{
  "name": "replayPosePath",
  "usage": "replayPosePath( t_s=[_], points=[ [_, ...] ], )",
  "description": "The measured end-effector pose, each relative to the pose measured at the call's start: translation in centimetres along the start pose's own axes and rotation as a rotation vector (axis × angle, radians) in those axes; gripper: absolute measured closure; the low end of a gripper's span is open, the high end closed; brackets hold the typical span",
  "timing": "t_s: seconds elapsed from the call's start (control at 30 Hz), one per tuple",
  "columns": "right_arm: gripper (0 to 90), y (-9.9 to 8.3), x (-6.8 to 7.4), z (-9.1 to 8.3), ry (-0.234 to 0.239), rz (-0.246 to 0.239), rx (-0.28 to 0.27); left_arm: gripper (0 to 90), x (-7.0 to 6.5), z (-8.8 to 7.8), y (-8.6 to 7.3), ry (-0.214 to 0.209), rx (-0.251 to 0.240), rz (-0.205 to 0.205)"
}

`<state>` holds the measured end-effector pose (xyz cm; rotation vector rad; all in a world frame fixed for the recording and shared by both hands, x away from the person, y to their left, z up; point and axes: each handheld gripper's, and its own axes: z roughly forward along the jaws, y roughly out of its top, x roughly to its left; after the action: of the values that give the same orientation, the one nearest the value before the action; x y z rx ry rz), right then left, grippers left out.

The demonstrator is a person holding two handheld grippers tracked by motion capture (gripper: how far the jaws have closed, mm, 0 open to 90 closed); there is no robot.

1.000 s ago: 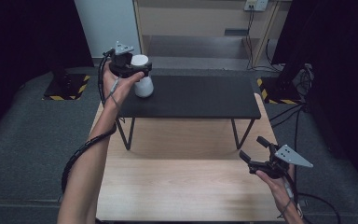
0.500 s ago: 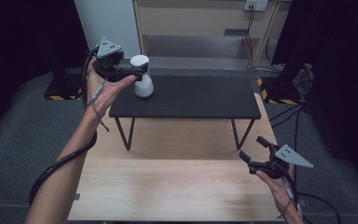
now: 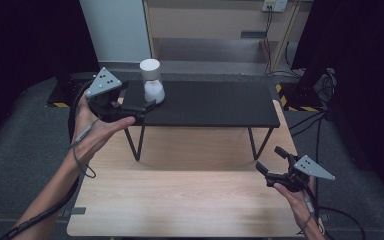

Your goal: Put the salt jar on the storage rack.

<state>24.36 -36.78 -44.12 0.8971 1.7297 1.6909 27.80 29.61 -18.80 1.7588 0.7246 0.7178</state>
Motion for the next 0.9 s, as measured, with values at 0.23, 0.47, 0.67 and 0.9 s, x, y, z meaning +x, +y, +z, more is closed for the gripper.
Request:
replayPosePath(
  t_s=[0.23, 0.47, 0.67, 0.9],
  points=[
    [5.2, 0.0, 0.1, 0.0, 0.0, 0.002, 0.0, 0.4, -1.0, -2.6, -1.6, -0.016, -0.015, -0.004],
    [5.3, 0.0, 0.1, 0.1, 0.001, 0.002, 0.002, 0.3, -0.8, -3.6, -2.4, -0.011, -0.03, -0.026],
    [5.2, 0.0, 0.2, 0.1, 0.0, -0.001, 0.003, 0.3, -0.7, -4.2, -2.5, 0.0, -0.032, -0.021],
    [5.2, 0.0, 0.2, 0.1, 0.001, -0.001, 0.006, 0.4, -0.7, -4.3, -2.6, 0.0, -0.039, -0.027]
  ],
)
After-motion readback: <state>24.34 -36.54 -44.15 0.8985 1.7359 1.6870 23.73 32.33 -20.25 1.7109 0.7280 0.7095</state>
